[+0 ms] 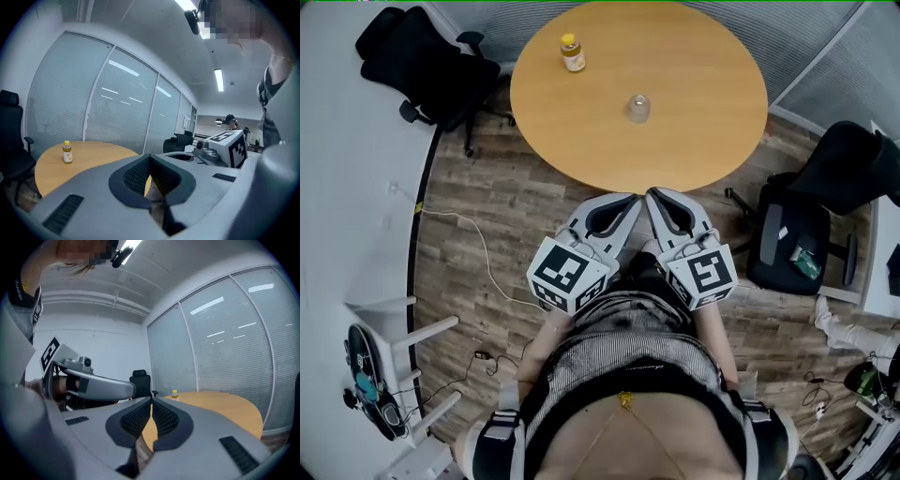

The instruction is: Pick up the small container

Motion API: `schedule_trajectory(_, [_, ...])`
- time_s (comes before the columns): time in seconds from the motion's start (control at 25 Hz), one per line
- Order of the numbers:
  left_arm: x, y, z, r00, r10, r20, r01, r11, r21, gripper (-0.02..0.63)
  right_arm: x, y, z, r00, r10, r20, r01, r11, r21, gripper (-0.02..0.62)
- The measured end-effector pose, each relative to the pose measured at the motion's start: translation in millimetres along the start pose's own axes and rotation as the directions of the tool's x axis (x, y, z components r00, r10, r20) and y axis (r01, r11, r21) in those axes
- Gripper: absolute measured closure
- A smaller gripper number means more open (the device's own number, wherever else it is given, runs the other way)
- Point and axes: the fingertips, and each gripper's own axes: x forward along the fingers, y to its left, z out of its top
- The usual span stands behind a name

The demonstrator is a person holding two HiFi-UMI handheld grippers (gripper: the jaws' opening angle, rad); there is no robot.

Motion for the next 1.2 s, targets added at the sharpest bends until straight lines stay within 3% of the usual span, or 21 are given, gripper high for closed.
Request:
schedule_trajectory(0.76, [50.8, 32.8, 8.7, 0.990, 0.138, 0.020, -0.137, 0.990, -0.045, 0.588, 19.1, -59.9, 7.6, 0.996, 0.093, -0.015, -0.094, 0.995, -0.041, 0.571])
schedule_trajectory(1.0, [59.9, 41.2, 3.4, 0.991, 0.137, 0.007, -0.136, 0.989, -0.063, 0.588, 24.6, -70.8, -1.1, 0.996, 0.076, -0.043, -0.077, 0.996, -0.046, 0.571])
schedule_trajectory(1.2, [73.0, 48.6, 1.1, 0.996, 0.089, 0.004, -0.088, 0.993, -0.082, 0.588, 33.9, -79.8, -2.3, 0.998, 0.039, -0.039, -0.041, 0.998, -0.042, 0.571])
